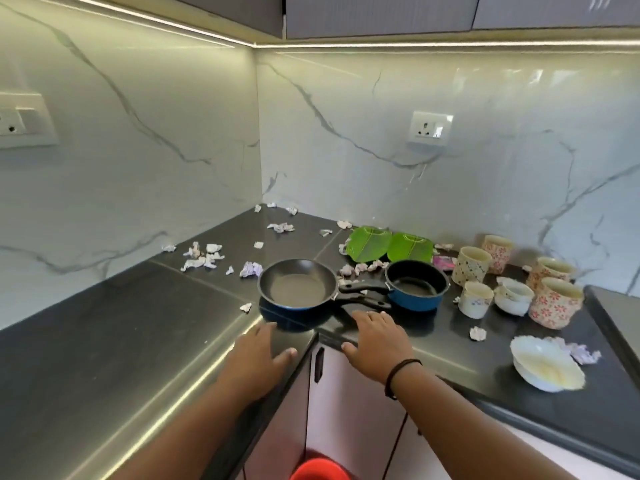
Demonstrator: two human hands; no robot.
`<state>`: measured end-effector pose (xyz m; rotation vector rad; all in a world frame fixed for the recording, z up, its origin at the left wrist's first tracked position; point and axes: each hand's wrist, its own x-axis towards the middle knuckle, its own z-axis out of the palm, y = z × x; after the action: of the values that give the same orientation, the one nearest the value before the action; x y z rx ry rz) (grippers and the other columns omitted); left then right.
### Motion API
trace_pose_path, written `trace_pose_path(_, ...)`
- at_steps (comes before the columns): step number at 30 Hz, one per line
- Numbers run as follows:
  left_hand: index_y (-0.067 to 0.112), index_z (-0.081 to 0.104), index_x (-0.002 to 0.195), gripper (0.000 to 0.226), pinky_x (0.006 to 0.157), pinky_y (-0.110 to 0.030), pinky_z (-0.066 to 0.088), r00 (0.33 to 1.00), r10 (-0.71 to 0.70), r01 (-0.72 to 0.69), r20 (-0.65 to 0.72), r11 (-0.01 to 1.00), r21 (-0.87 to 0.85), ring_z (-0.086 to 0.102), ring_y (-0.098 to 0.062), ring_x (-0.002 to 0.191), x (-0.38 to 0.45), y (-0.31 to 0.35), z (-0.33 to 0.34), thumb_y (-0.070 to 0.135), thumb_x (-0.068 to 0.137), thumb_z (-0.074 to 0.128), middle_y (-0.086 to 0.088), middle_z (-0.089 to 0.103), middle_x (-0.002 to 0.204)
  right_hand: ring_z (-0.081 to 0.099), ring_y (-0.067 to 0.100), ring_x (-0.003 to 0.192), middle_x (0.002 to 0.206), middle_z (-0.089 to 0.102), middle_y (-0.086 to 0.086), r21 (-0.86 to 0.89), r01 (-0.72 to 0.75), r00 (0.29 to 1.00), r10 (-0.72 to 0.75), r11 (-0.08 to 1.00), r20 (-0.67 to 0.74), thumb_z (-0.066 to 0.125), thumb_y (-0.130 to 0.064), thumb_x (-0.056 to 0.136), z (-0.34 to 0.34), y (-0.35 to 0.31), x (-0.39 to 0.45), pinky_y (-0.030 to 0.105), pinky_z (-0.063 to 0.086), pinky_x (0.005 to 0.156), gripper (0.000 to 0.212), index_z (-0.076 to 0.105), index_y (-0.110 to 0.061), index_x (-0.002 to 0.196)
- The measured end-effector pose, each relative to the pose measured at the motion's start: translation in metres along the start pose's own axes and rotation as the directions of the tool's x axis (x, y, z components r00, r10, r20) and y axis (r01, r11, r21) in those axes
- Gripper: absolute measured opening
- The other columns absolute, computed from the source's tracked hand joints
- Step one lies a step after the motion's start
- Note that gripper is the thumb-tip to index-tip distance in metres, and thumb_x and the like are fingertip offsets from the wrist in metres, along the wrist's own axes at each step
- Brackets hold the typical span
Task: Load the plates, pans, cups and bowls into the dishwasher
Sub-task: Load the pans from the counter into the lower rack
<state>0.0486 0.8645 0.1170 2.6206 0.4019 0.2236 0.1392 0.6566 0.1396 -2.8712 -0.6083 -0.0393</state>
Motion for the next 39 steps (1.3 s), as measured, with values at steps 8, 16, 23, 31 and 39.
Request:
trace_pose_path(8, 0.014, 0.056, 0.114, 0.038, 0.084, -0.035, 0.047, 0.906, -0.423, 0.367, -0.004, 0.792, -0.489, 0.059, -0.021, 0.094, 0.103, 0.015, 0.026, 0.037, 0.087, 0.066, -0.005, 0.063, 0.106, 0.052, 0.030, 0.109, 0.117, 0.055, 0.008, 0.082, -0.211, 0.974, 0.217, 0.974, -0.067, 0.047, -0.053, 0.087, -0.006, 0.075, 0.088, 0.039, 0.043, 0.086, 0.048, 0.047, -0.020, 0.121)
trace_pose_path(16, 0.019, 0.068, 0.110, 0.035, 0.089, -0.033, 0.042, 0.987, 0.053, -0.072, -0.153, 0.990, -0.122, 0.059, -0.022, 0.102, 0.173, 0.086, 0.055, 0.044, 0.086, 0.062, -0.002, 0.068, 0.107, 0.061, 0.029, 0.089, 0.099, 0.068, 0.011, 0.429, -0.542, 0.840, 0.468, 0.722, 0.275, 0.045, -0.061, 0.086, 0.014, 0.129, 0.138, 0.032, 0.047, 0.076, 0.056, 0.064, -0.009, 0.094)
trace_pose_path(23, 0.025, 0.057, 0.124, 0.063, 0.100, -0.043, 0.030, 0.923, 0.291, -0.372, 0.253, 0.845, 0.385, 0.039, -0.026, 0.124, 0.219, 0.137, 0.086, 0.071, 0.082, 0.043, -0.003, 0.051, 0.129, 0.054, 0.019, 0.066, 0.073, 0.065, 0.002, 0.667, -0.671, 0.697, 0.583, 0.323, 0.418, 0.057, -0.049, 0.085, 0.019, 0.131, 0.144, 0.031, 0.040, 0.062, 0.039, 0.070, -0.013, 0.077)
trace_pose_path(31, 0.023, 0.066, 0.099, 0.045, 0.093, -0.039, 0.029, 0.873, 0.458, -0.487, 0.168, 0.815, 0.313, 0.049, -0.021, 0.112, 0.228, 0.157, 0.097, 0.060, 0.083, 0.047, 0.003, 0.059, 0.107, 0.045, 0.014, 0.055, 0.069, 0.059, 0.002, 0.795, -0.576, 0.682, 0.649, 0.193, 0.337, 0.057, -0.042, 0.090, -0.010, 0.109, 0.138, 0.026, 0.032, 0.053, 0.035, 0.067, -0.011, 0.076)
trace_pose_path(39, 0.022, 0.049, 0.063, 0.028, 0.057, -0.023, 0.037, 0.864, 0.495, -0.431, 0.087, 0.819, -0.377, 0.054, -0.012, 0.073, 0.178, 0.206, 0.088, 0.040, 0.081, 0.063, 0.006, 0.049, 0.079, 0.048, 0.012, 0.050, 0.054, 0.058, -0.006, 0.893, -0.431, 0.660, 0.630, -0.131, 0.410, 0.063, -0.049, 0.085, -0.048, 0.111, 0.101, 0.022, 0.038, 0.049, 0.031, 0.063, -0.020, 0.075)
